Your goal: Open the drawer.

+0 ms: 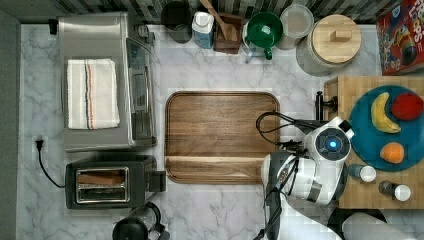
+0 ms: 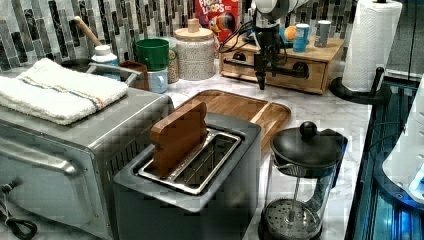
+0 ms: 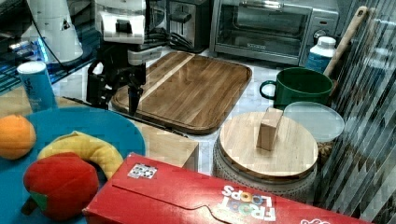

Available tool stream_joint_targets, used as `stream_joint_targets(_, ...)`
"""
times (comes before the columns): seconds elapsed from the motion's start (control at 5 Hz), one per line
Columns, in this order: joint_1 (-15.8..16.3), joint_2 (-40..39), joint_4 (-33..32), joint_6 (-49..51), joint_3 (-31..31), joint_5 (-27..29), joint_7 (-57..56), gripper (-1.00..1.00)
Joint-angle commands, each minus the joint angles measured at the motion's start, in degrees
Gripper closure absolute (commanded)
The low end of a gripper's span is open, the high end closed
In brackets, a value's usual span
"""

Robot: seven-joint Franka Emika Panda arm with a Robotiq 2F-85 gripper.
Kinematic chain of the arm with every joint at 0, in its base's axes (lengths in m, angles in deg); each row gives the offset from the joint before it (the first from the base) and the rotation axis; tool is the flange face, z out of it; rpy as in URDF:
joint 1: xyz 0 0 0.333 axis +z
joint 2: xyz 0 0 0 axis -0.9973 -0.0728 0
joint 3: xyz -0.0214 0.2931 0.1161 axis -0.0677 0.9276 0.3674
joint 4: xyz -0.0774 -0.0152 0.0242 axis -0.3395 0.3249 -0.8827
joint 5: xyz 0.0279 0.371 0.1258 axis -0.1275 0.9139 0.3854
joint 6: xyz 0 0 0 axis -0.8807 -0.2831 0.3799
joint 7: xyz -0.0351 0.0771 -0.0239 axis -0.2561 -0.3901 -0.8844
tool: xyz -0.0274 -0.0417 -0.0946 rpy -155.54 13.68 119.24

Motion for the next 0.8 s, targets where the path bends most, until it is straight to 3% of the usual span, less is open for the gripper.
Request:
stream_joint_targets(0.2,6.67,0.06,2.56,-1.83,8.58,6.15,4.85,-1.00)
stream_joint_targets(0.4,9.10,0.38,1.21,-3.36,10.47,7.65,7.69,-1.00)
stream_joint_targets(0.8,12.48,3.15,-2.22,-4.19,15.48,5.18,17.43,-1.00)
